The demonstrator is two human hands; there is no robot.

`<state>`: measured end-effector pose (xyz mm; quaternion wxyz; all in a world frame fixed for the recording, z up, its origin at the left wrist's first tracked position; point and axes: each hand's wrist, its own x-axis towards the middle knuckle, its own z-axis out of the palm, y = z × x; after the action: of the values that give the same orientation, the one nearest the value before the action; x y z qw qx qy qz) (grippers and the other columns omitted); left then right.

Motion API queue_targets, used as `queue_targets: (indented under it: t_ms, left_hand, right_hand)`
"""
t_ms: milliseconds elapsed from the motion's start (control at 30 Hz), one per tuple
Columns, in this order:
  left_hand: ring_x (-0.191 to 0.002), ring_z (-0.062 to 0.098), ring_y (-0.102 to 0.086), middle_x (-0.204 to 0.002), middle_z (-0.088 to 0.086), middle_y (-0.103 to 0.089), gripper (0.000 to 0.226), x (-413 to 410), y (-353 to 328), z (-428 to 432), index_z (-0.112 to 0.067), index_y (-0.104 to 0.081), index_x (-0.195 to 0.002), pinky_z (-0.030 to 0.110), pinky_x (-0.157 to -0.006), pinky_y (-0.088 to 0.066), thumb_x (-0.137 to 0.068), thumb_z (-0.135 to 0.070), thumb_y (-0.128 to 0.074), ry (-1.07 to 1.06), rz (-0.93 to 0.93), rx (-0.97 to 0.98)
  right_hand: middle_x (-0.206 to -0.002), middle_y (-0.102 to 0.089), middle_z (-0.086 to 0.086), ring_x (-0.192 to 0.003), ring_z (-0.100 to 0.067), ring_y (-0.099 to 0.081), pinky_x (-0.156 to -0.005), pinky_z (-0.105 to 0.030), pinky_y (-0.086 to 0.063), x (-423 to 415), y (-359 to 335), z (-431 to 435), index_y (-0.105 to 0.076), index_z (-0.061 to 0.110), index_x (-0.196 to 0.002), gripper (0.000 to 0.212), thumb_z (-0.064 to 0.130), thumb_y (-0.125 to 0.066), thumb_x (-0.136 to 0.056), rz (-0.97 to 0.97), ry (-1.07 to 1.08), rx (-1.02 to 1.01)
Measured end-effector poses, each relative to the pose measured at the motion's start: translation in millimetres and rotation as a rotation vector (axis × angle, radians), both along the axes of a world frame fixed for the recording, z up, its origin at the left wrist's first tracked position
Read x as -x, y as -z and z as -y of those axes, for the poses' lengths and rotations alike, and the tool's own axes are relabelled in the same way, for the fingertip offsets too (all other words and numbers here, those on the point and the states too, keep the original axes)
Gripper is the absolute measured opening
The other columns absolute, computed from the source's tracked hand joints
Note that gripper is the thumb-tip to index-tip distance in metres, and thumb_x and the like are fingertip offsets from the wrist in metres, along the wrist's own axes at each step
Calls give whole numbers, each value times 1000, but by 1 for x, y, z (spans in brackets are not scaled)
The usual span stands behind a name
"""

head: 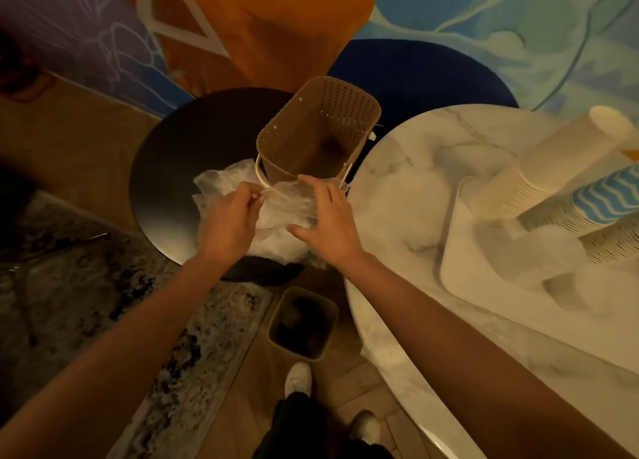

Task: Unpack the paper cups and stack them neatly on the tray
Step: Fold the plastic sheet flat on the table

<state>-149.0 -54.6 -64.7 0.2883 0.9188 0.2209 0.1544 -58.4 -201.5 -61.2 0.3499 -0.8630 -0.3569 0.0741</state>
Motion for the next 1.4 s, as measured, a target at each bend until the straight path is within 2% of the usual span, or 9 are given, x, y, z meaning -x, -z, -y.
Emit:
queue_targets:
  t_ms: [133,267,367,500,700,900,1100,1233,1400]
  left_hand:
    - [-53,0,-46,-63,-12,-48,17,-4,-25,35,-11,-59,-101,13,-52,-33,-94,-25,-54,130,79,69]
    - [-56,0,-52,-52,-12,-48,2,-9,-44,73,-26,-63,-87,11,-52,-36,-89,-27,-63,255,88,127]
    - [-61,12,-58,-63,-2,-64,4,-16,-55,100,-30,-68,-86,21,-57,-42,-84,-34,-66,392,77,195]
    - [-61,4,-54,-71,-2,-61,17,-27,-68,137,-30,-66,-95,19,-58,-46,-80,-35,-71,269,193,337]
    - [-104,17,-61,-121,3,-60,77,-30,-59,189,-16,-47,-132,31,-79,-53,-70,-58,-66,55,53,1034]
    - [-72,17,-59,-78,4,-60,15,-34,-52,241,-17,-52,-91,33,-70,-52,-96,-31,-51,-21,155,1104]
    - [-70,16,-51,-73,-3,-46,31,-40,-46,249,-24,-40,-74,32,-61,-45,-86,-39,-64,-42,96,800]
    - [-70,11,-52,-79,-5,-51,29,-41,-49,260,-22,-46,-88,26,-63,-44,-80,-29,-73,47,72,727]
    - [-76,11,-62,-86,-5,-65,17,-32,-61,257,-19,-60,-102,21,-59,-51,-89,-30,-58,170,73,1524]
  right_hand:
    - [-112,-48,-1,-108,-21,-43,-90,-36,-35,-1,-24,33,-56,33,-121,64,57,-74,-65,162,65,71]
    - [-122,-44,-2,-116,-20,-35,-94,-36,-27,0,-43,76,-60,37,-116,62,69,-67,-63,237,150,88]
    - [-125,-51,3,-121,-18,-37,-100,-34,-28,-3,-56,110,-63,32,-115,51,57,-70,-72,46,30,141]
    - [-84,-70,-6,-80,-19,-63,-80,-36,-49,-5,-68,151,-69,5,-90,26,30,-66,-85,-283,13,44]
    - [-71,-67,-2,-64,-12,-61,-71,-28,-51,0,-65,204,-66,10,-89,17,20,-54,-95,-619,335,-407]
    - [-81,-69,1,-72,-11,-61,-75,-25,-48,11,-61,233,-69,20,-91,22,26,-48,-97,-665,415,-389]
    - [-91,-69,0,-80,-13,-60,-77,-28,-47,10,-57,263,-66,21,-102,17,21,-64,-85,-869,380,-438]
    - [-78,-70,3,-67,-6,-60,-66,-22,-47,7,-62,268,-64,21,-100,16,29,-66,-86,-758,315,-303]
    - [-75,-69,1,-63,-10,-60,-61,-20,-48,4,-58,269,-66,17,-93,15,12,-52,-95,-770,339,-471]
